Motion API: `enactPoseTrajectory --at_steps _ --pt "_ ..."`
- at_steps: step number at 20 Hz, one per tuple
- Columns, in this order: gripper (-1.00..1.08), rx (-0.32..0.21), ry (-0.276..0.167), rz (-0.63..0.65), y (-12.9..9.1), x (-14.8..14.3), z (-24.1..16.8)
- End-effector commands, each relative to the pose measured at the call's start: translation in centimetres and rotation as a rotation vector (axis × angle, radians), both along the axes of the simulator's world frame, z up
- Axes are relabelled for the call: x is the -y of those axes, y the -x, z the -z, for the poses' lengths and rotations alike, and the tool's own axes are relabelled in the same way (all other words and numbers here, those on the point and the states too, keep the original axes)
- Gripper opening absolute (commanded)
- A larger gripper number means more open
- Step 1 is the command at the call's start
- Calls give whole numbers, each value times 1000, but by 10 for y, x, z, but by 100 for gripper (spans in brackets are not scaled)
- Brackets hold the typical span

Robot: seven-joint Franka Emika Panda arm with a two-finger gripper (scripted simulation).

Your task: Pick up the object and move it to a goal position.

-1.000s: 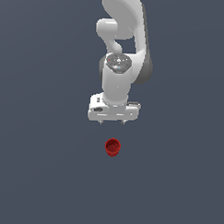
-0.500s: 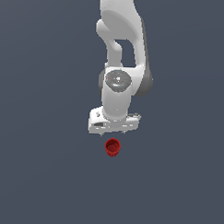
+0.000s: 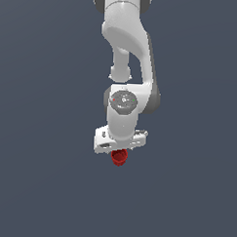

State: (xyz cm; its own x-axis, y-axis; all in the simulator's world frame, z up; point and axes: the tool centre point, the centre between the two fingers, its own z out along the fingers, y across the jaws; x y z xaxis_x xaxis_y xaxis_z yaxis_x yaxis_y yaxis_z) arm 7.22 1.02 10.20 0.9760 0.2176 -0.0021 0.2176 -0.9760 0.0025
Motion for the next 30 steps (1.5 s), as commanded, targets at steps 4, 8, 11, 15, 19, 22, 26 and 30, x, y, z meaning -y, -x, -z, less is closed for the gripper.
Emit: enactPoseTrajectory --at_steps 4,8,11,15,19,22,26,30 --pt "100 1 -3 -9 -5 0 5" --pt "100 1 -2 -8 -4 0 8" --pt "100 1 -3 -8 -4 0 19" --pt "100 1 -3 -9 -3 0 42" --pt "100 1 -3 -10 -4 0 54" --pt "100 1 -3 -10 -5 0 55" --pt "-100 1 -3 -10 -5 0 55" --pt "-100 1 -3 -10 -5 0 55"
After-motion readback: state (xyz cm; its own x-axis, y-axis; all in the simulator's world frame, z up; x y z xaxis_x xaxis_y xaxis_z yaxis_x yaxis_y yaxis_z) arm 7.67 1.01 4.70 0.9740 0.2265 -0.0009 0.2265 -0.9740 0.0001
